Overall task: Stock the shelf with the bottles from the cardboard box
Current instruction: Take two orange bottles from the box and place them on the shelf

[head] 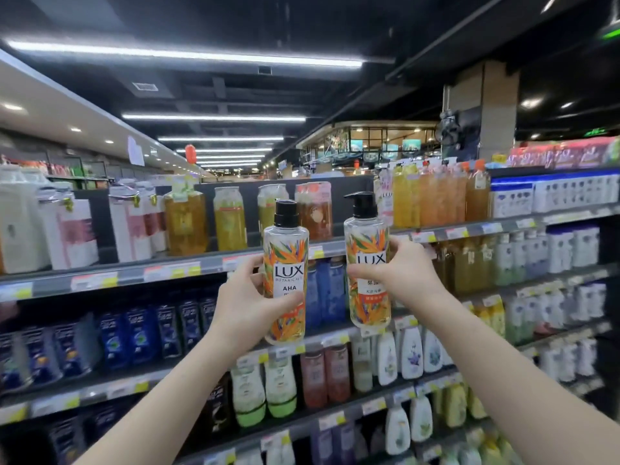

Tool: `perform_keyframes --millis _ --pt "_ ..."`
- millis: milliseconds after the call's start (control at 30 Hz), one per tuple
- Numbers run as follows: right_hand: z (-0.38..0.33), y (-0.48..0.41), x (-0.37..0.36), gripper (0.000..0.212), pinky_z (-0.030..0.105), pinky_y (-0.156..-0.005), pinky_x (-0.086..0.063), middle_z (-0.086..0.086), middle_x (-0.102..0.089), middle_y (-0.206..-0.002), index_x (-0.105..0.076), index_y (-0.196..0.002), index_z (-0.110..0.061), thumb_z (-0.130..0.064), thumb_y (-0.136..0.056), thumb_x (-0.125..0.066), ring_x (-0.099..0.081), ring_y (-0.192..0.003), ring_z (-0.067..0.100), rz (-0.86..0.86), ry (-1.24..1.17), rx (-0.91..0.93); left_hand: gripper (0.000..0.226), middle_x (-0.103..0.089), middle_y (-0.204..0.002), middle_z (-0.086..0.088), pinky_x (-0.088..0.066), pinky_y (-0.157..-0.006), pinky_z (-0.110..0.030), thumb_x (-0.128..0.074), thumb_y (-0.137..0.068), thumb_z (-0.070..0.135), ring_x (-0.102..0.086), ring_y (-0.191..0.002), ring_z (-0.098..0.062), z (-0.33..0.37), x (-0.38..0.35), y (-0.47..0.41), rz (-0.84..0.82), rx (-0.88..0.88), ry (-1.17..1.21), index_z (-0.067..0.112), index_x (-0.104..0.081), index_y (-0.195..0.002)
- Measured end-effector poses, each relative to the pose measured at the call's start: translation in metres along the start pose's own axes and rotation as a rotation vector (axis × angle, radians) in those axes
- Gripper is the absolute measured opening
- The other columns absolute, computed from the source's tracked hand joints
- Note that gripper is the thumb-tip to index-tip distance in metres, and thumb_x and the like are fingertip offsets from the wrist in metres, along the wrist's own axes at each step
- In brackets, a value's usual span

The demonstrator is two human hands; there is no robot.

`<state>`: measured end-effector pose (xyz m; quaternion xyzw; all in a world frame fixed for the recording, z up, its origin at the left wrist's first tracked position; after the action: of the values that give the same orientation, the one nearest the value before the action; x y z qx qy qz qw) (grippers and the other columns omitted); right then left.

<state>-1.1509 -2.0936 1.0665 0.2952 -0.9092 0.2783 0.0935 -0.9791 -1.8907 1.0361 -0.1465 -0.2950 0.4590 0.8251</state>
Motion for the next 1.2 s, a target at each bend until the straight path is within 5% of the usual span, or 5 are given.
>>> perform_keyframes --millis 233,600,833,933,1200 --pt "0.04 -0.104 0.034 0.044 0.045 -0.086 -0.061 -0.008 -0.077 -0.096 -0.072 -0.107 -0.023 -0.032 -0.07 -0.094 -0.073 -0.091 0.014 0.042 0.032 0.041 0.069 -0.074 -0.097 0.02 -0.054 -0.06 -0.013 -0.092 -0.075 0.027 -0.069 -0.081 0.016 0.003 -0.066 -0.089 0.035 -0.072 0.016 0.032 -0.053 -0.131" --pt "0.09 -0.278 0.058 0.041 0.039 -0.084 -0.06 -0.005 -0.077 -0.1 -0.07 -0.108 -0.021 -0.025 -0.074 -0.093 -0.074 -0.094 0.014 0.044 -0.079 0.056 0.075 -0.075 -0.108 0.016 -0.06 -0.076 -0.025 -0.094 -0.072 0.029 -0.072 -0.1 -0.001 0.004 -0.147 -0.24 0.08 -0.154 -0.005 0.033 -0.053 -0.134" --pt "0.134 -0.371 0.059 0.064 0.03 -0.071 -0.053 -0.001 -0.068 -0.108 -0.051 -0.122 -0.016 -0.022 -0.074 -0.093 -0.069 -0.098 0.014 0.035 -0.175 0.044 0.073 -0.077 -0.107 0.012 -0.06 -0.076 -0.028 -0.094 -0.071 0.031 -0.073 -0.099 -0.005 -0.01 -0.182 -0.265 0.14 -0.117 -0.028 0.036 -0.053 -0.132" --pt "0.151 -0.408 0.048 0.064 0.031 -0.071 -0.053 -0.001 -0.067 -0.109 -0.05 -0.122 -0.017 -0.022 -0.074 -0.093 -0.067 -0.097 0.015 -0.024 -0.163 0.033 0.077 -0.079 -0.105 0.009 -0.063 -0.081 -0.036 -0.094 -0.069 0.032 -0.075 -0.098 -0.008 -0.013 -0.191 -0.268 0.191 -0.083 -0.053 0.034 -0.054 -0.134" --pt "0.179 -0.452 0.009 0.054 0.035 -0.078 -0.055 -0.009 -0.06 -0.099 -0.048 -0.116 -0.021 -0.028 -0.08 -0.088 -0.063 -0.091 0.013 -0.105 -0.119 0.093 0.079 -0.077 -0.105 0.012 -0.061 -0.07 -0.024 -0.095 -0.068 0.032 -0.072 -0.099 -0.005 -0.008 -0.211 -0.273 0.305 -0.067 -0.119 0.033 -0.053 -0.136"
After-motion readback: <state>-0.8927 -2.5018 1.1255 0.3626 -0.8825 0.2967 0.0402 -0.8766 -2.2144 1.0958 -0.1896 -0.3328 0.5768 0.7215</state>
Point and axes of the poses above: each hand's wrist, its own y-axis away from the middle knuckle, its own x-axis out of the back of the hand, z = x × y, the point moved 7 cm from there along -y, towards the middle knuckle
